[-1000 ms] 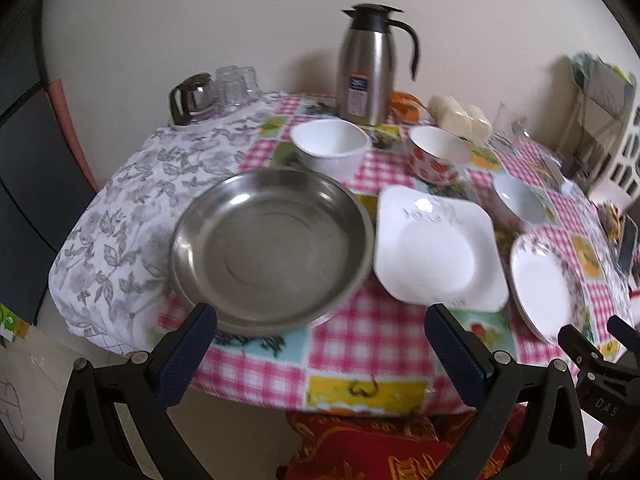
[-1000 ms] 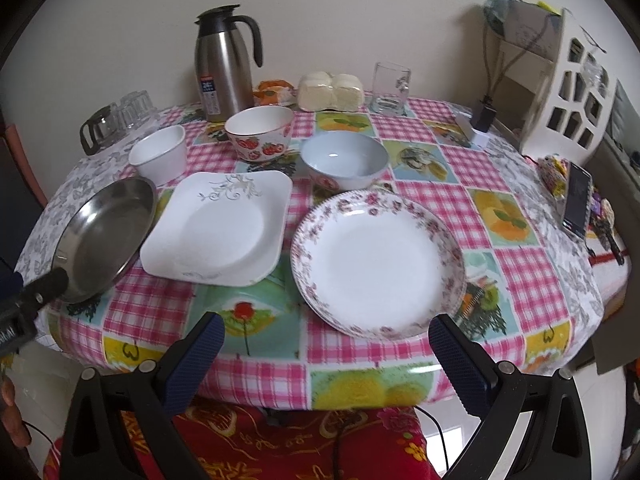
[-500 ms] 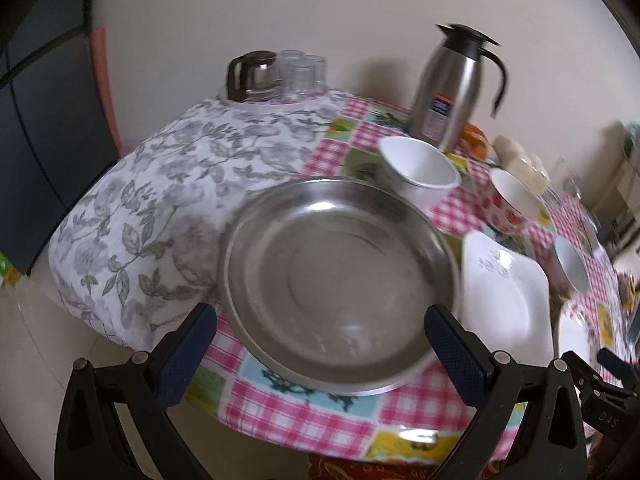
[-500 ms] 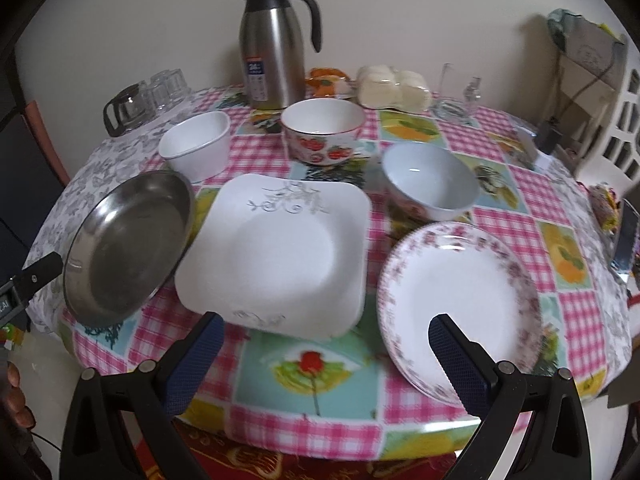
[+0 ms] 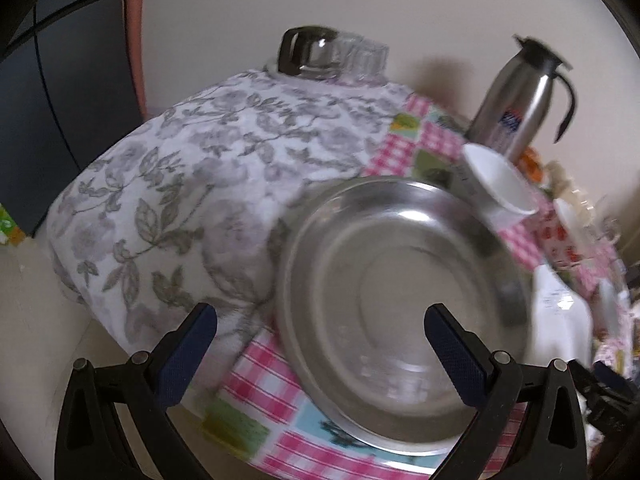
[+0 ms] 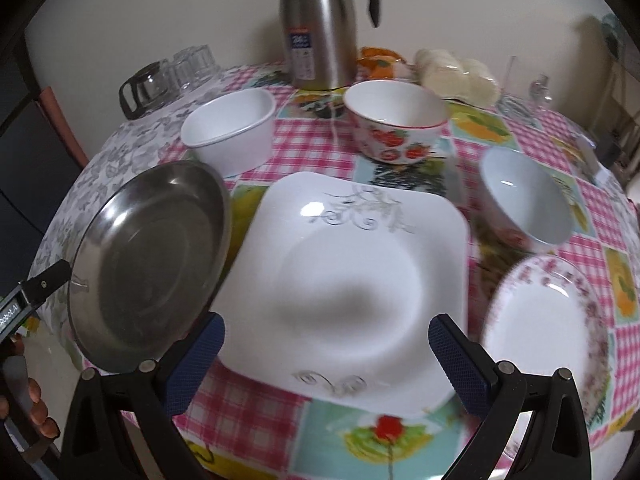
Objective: Organize plates and bowls
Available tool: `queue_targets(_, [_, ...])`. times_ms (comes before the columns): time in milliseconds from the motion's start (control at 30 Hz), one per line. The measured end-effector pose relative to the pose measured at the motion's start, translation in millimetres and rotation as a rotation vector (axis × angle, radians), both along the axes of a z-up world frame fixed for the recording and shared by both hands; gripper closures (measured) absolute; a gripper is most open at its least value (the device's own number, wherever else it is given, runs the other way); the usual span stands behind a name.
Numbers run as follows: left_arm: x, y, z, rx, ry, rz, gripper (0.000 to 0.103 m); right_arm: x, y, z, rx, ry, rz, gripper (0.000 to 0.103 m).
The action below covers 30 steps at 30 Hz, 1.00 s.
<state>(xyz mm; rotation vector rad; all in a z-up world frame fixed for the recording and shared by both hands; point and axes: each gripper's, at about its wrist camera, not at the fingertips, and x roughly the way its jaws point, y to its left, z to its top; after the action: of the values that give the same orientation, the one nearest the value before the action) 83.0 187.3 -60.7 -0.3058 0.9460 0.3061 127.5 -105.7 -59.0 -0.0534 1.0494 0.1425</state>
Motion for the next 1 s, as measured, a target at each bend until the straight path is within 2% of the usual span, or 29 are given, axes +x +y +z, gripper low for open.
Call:
queue_targets(133, [6.8,10.4,-15.6,-0.002,0.04,0.026,0.0,12.3,13.7,-9.2,-0.004,0.005,0.029,0.0])
queue_targets(300, [12.3,20.8,-30.9,-0.071,0.08,0.045,0.0,28.2,26.7,-16.1,-0.016,-0.002,0.05,0.0])
queue_targets(433, [17.1,20.9,-38.7,-0.079,0.091,0.036,0.002,38.5,33.2,-22.0,-0.014,-0.002,0.053,0.0])
queue_targets(567, [21.9,20.8,-43.4,-0.101,0.098,0.031,0.018,46.7,38.1,-26.4,-0.017,-0.011,0.055,0.0])
queue_targets(733, [25.9,23.4,-44.0,-0.102,0.094,0.049,0.019,50.2,41.0,-29.7,-0.012,-0.016,0.061,0.0])
queue_targets(833, [28.2,24.6,-43.0,-0.069,0.103,0.062,0.035,52.1,44.2,-31.9,-0.014,-0.029,0.07,0.001])
queue_targets(1000, [28.6,31.0,-41.9,-0.064,0.099,0.093,0.052,54.4,50.7,-37.1,0.006,-0.03,0.089,0.007])
